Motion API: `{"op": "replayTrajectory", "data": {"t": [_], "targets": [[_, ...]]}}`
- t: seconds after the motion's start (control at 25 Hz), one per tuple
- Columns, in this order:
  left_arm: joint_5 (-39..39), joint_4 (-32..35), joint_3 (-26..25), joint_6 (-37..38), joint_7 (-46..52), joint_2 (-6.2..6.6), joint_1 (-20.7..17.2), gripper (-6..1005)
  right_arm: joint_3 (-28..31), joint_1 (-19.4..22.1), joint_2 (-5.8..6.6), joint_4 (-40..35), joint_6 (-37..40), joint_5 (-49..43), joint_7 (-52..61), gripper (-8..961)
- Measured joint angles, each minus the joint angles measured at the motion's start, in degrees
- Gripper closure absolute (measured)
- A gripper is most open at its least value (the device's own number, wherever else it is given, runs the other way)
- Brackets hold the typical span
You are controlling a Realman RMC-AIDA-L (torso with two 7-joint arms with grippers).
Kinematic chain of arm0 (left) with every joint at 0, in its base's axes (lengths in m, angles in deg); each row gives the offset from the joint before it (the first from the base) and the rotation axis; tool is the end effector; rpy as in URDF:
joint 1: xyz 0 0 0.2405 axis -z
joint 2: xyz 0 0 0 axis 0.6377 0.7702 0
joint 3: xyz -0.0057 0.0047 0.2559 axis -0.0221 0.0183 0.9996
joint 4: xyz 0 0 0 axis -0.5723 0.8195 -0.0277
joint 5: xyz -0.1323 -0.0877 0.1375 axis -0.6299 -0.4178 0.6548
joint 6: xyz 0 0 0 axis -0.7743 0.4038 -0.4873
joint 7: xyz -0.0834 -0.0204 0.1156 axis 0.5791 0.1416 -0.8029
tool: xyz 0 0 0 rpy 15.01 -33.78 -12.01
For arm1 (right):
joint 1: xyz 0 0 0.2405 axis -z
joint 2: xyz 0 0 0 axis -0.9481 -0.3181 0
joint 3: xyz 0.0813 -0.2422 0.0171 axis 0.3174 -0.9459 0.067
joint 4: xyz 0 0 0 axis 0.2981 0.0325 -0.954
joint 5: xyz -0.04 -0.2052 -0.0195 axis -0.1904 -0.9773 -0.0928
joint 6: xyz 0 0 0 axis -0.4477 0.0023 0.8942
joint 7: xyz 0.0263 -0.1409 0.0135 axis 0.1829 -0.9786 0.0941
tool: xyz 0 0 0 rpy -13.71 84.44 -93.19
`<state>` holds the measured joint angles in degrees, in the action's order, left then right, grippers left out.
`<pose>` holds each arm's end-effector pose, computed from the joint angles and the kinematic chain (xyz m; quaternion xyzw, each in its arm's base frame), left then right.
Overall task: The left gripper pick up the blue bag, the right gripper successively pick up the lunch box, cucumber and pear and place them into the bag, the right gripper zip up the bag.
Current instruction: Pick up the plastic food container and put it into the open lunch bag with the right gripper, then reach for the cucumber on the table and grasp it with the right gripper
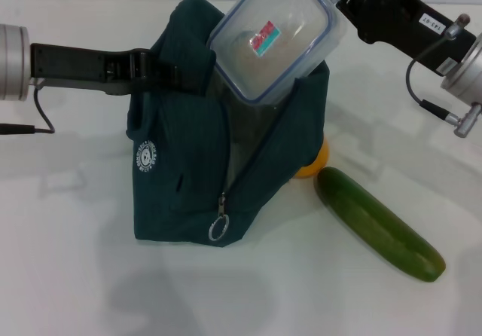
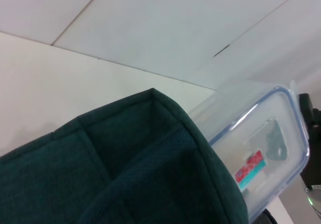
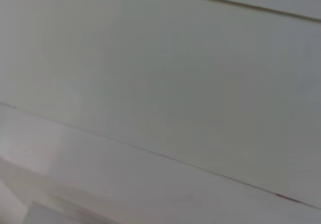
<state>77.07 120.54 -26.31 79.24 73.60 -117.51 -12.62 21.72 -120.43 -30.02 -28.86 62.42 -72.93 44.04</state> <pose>-0.2012 0.3356 0.0692 -0.8169 -0.5356 -0.2053 0.0612 0.1683 0.3829 -0.0284 0.6479 -0.5340 -0.5404 0.0546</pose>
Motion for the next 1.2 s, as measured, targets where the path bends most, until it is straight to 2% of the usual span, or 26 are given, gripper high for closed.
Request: {"op": "replayTrajectory", "data": {"t": [0.44,0.68,0.8,1.0,1.2], "targets": [[0.0,-0.1,0.0,-0.4,-0.2,0.14,0.4,967,-0.3,-2.6,0.00,-0.6,0.6,-2.8,-2.3,806],[0.0,-0.1,0.0,-0.5,-0.5,0.16,0.5,967,-0.1,-2.6,0.00,-0.8,2.0,-2.9,-2.2,649],[0.0,-0.1,0.0,-0.6,-0.6,0.16,0.5,967,-0.1,-1.5,-0.01,-2.3,2.9,-2.8,-2.2,570],[0.0,-0.1,-0.1,-0.6,-0.6,0.16,0.1,967,-0.2,3.1,0.00,-7.9,4.6,-2.8,-2.5,437],[0.1,-0.4,-1.0,-0.6,-0.9,0.16,-0.6,967,-3.1,8.9,0.41,-15.3,4.7,-2.9,-3.6,385]]}}
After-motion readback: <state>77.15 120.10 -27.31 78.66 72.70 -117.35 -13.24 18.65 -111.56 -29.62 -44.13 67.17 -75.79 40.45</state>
